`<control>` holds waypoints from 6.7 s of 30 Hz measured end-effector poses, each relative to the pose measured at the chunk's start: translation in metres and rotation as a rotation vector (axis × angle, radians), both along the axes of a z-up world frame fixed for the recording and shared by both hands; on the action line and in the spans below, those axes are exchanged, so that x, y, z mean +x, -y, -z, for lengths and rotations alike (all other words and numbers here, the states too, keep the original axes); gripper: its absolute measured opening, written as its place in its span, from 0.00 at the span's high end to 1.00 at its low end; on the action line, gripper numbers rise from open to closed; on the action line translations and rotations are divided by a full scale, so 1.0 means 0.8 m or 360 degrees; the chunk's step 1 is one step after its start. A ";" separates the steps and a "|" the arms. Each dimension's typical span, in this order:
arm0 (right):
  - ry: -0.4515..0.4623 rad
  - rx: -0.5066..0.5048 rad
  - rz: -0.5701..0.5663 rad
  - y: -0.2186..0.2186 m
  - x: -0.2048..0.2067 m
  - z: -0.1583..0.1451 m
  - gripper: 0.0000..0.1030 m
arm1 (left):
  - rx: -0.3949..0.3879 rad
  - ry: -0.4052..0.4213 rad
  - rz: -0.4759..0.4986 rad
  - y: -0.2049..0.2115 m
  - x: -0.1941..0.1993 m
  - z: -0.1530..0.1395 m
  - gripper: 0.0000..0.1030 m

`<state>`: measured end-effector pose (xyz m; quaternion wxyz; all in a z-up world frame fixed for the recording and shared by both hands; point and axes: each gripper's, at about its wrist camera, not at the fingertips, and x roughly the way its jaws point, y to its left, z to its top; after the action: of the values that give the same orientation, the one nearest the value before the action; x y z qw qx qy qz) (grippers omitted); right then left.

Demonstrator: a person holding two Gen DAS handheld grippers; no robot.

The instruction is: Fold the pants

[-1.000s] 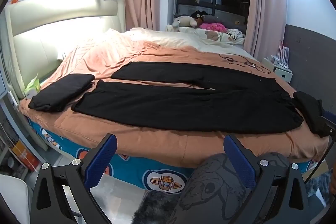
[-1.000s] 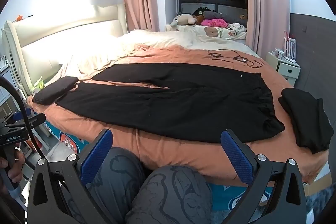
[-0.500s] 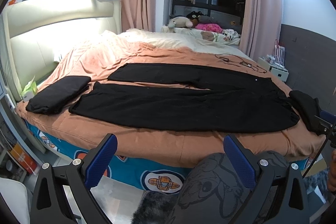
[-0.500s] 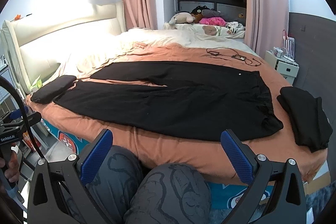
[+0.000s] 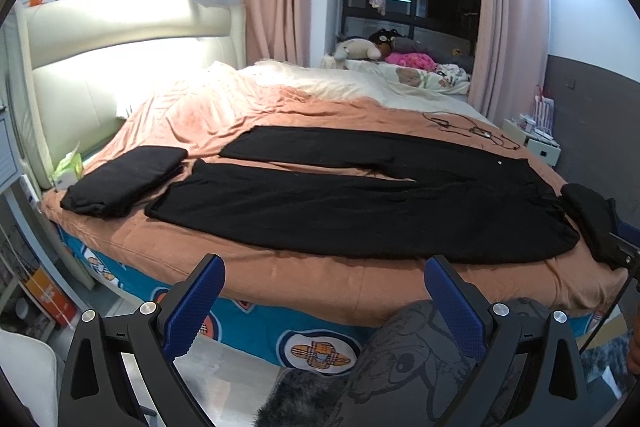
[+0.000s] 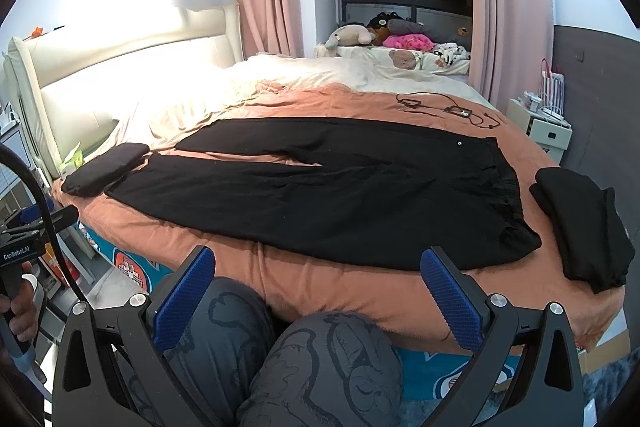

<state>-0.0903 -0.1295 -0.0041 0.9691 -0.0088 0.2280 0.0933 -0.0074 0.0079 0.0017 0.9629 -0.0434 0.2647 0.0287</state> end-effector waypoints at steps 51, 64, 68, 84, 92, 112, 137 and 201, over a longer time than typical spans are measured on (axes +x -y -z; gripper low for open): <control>-0.0110 0.0074 0.0156 0.036 0.060 -0.012 0.00 | -0.0011 -0.0082 -0.0114 -0.091 0.060 0.013 0.02; -0.0226 0.0115 0.0325 0.058 0.117 0.012 0.00 | -0.0064 -0.0292 -0.0286 -0.154 0.125 0.053 0.06; -0.0295 0.0140 0.0372 0.064 0.133 0.020 0.00 | -0.0100 -0.0346 -0.0327 -0.170 0.145 0.069 0.06; -0.0447 0.0271 0.0462 0.106 0.179 0.042 0.00 | -0.0191 -0.0473 -0.0409 -0.221 0.214 0.120 0.06; -0.0504 0.0375 0.0526 0.136 0.199 0.064 0.00 | -0.0279 -0.0529 -0.0435 -0.241 0.246 0.141 0.06; -0.0616 0.0544 0.0602 0.172 0.250 0.115 0.04 | -0.0497 -0.0560 -0.0596 -0.307 0.264 0.180 0.08; -0.0544 0.0460 0.0682 0.164 0.240 0.098 0.58 | -0.0536 -0.0555 -0.0593 -0.319 0.261 0.177 0.40; -0.0057 0.1143 0.0558 0.298 0.236 -0.007 1.00 | -0.0739 -0.0235 -0.0537 -0.346 0.367 -0.008 0.99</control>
<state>0.0983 -0.3678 0.0015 0.9077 0.3711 0.1956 0.0003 0.2859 0.2849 0.0083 0.8870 -0.3036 0.3225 0.1303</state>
